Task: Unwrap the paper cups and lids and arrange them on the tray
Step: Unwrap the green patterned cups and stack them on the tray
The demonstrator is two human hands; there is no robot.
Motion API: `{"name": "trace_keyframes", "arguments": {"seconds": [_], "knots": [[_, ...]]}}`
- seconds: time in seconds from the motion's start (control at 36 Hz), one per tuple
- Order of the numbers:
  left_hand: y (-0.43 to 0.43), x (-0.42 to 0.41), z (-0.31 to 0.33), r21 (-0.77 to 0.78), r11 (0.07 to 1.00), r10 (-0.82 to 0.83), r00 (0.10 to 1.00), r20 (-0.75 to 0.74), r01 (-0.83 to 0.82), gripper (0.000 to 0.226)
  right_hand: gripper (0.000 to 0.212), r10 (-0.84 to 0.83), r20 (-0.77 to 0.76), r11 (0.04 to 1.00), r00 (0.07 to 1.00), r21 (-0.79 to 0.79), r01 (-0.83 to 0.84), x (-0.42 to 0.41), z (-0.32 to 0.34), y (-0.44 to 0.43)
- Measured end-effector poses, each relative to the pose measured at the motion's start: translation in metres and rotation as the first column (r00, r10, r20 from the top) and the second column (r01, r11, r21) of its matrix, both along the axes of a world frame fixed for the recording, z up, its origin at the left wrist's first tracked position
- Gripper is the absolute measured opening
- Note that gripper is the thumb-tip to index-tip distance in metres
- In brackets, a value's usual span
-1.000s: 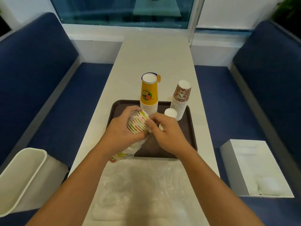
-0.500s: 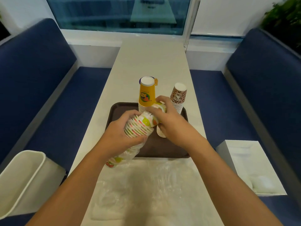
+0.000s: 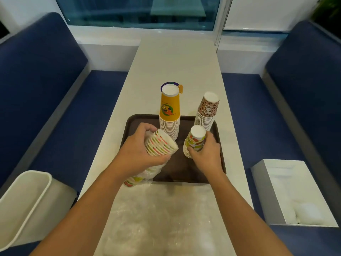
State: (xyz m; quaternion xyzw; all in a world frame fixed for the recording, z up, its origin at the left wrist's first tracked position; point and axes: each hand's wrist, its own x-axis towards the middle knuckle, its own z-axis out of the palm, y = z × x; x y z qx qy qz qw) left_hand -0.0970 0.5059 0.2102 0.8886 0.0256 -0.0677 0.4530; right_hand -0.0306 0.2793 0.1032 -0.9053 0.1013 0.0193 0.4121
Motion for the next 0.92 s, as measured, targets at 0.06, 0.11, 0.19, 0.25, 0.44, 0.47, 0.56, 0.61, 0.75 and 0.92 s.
{"name": "trace_keyframes", "arguments": {"seconds": [0.06,0.11,0.19,0.25,0.44,0.47,0.56,0.61,0.75,0.92], "knots": [[0.001,0.002,-0.001,0.023,1.0,-0.014,1.0,0.001,0.014,0.082,0.082,-0.083,0.134,0.99,0.987,-0.102,0.097,-0.004,0.011,0.005],[0.001,0.002,-0.001,0.04,0.999,-0.021,1.0,0.006,0.021,0.082,0.065,-0.143,0.322,0.981,0.936,-0.078,0.177,-0.017,0.035,0.016],[-0.003,0.003,0.002,0.03,0.999,-0.027,0.999,0.025,0.026,0.079,0.028,0.037,0.432,0.999,0.901,0.01,-0.045,-0.032,0.072,0.037],[-0.005,0.004,0.004,0.011,0.999,-0.037,0.999,0.037,0.036,0.077,0.021,0.274,0.324,0.947,0.905,0.071,-0.312,-0.033,0.091,0.046],[-0.003,-0.001,0.011,0.018,0.998,-0.069,0.995,0.075,0.068,0.076,0.027,0.453,0.153,0.85,0.878,0.224,-0.477,-0.037,0.122,0.056],[-0.003,-0.003,0.013,0.021,0.997,-0.072,0.994,0.082,0.07,0.076,0.026,0.455,0.151,0.854,0.878,0.206,-0.478,-0.04,0.124,0.057],[-0.002,-0.009,0.014,0.025,0.997,-0.079,0.99,0.117,0.076,0.075,0.026,0.422,0.179,0.876,0.889,0.172,-0.451,-0.044,0.127,0.058],[-0.001,-0.013,0.015,0.01,0.997,-0.074,0.986,0.152,0.074,0.071,0.027,0.332,0.251,0.915,0.909,0.146,-0.375,-0.04,0.13,0.054],[0.004,-0.02,0.017,0.013,0.998,-0.07,0.979,0.194,0.069,0.068,0.027,0.451,0.29,0.888,0.844,-0.047,-0.458,-0.031,0.143,0.035],[0.004,-0.022,0.02,-0.028,0.996,-0.08,0.977,0.2,0.087,0.068,0.097,0.789,0.094,0.575,0.607,-0.46,-0.677,-0.036,0.147,0.02]]}}
